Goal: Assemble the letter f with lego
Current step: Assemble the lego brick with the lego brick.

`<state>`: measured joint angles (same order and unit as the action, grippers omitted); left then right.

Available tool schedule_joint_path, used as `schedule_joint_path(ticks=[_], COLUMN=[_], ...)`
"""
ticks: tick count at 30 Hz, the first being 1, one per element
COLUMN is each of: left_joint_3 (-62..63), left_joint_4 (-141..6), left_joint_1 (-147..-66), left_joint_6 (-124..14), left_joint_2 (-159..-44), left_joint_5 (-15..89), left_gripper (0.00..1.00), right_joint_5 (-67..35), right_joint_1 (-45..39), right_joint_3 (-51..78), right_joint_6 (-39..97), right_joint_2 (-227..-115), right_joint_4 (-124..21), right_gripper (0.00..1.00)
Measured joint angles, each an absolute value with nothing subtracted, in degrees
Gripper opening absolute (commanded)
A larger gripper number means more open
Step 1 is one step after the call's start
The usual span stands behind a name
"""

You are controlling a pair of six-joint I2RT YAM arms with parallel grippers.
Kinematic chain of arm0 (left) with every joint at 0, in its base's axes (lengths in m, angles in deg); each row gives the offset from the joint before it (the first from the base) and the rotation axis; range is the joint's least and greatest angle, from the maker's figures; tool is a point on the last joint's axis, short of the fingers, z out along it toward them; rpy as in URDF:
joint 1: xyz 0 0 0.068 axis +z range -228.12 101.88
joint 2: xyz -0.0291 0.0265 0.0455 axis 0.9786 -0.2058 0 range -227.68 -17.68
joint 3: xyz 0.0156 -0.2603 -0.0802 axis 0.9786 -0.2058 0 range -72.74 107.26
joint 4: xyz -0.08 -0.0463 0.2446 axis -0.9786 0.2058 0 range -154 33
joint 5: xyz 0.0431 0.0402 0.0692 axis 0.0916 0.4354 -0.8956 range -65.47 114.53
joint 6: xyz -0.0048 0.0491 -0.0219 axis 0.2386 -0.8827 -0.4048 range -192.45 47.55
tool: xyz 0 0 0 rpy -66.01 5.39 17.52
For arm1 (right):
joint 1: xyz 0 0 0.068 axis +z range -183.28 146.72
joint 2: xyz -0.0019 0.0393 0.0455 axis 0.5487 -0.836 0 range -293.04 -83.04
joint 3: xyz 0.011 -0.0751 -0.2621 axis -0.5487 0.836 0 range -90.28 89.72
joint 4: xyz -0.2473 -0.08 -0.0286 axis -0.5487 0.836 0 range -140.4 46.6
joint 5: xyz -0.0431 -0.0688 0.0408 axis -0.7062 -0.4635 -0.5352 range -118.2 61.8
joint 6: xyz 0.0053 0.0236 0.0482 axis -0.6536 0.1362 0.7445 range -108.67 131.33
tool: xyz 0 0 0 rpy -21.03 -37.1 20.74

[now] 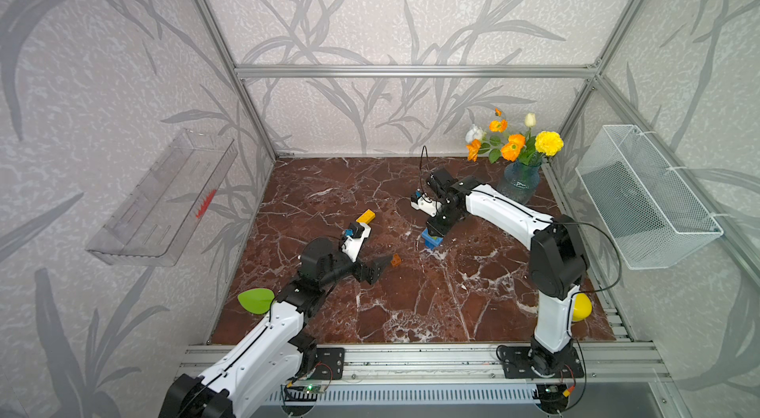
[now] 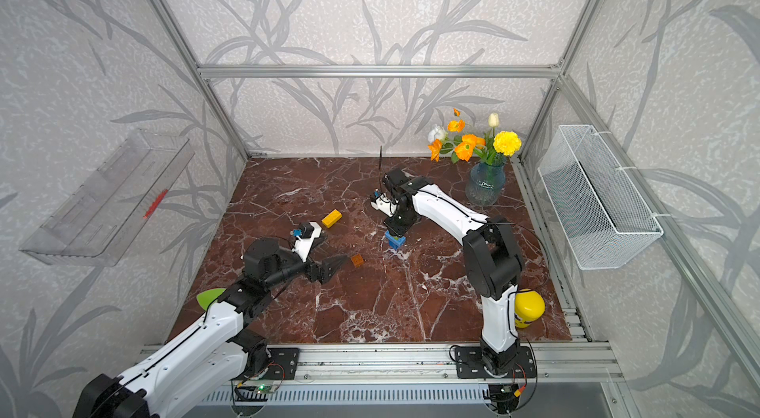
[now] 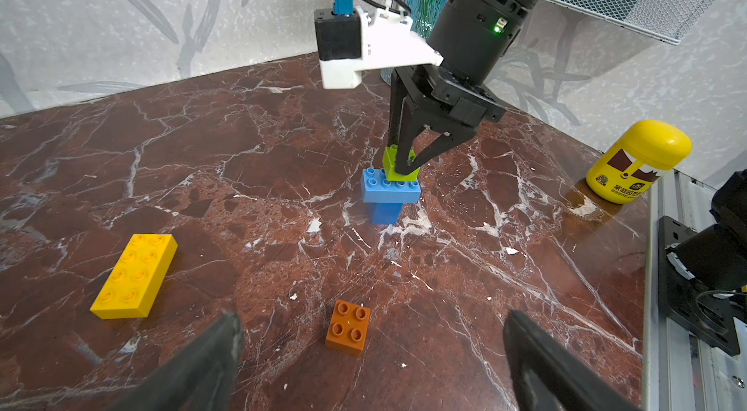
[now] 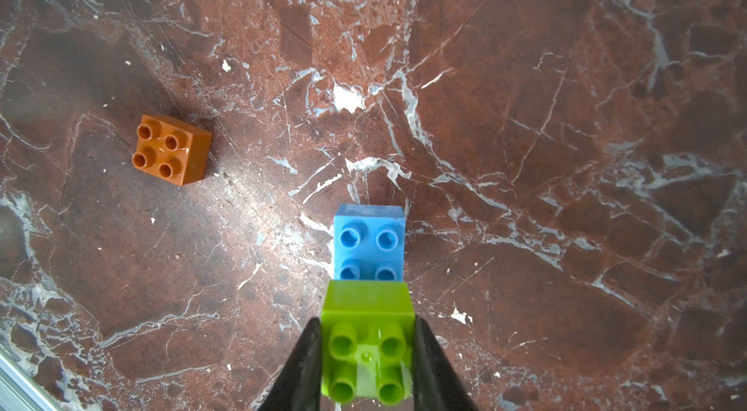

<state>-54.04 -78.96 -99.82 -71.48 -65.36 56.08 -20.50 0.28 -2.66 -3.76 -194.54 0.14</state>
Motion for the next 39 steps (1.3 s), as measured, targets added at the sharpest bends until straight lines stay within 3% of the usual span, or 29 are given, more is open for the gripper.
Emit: schedule_joint_path(ticks=[39], left_joint_3=[-54.04], left_joint_4=[-78.63], left_joint_1=[-99.84], left_joint_6=[-71.52], left_joint_2=[-65.47], left_joint_5=[55.91], left_gripper=[0.99], right_joint_5=[-20.23], right_joint_1=[0.28], right_joint_3=[-1.91], right_joint_6=[-3.74], right_joint_2=[-194.54], right_joint_4=[-1.39], right_gripper=[0.28])
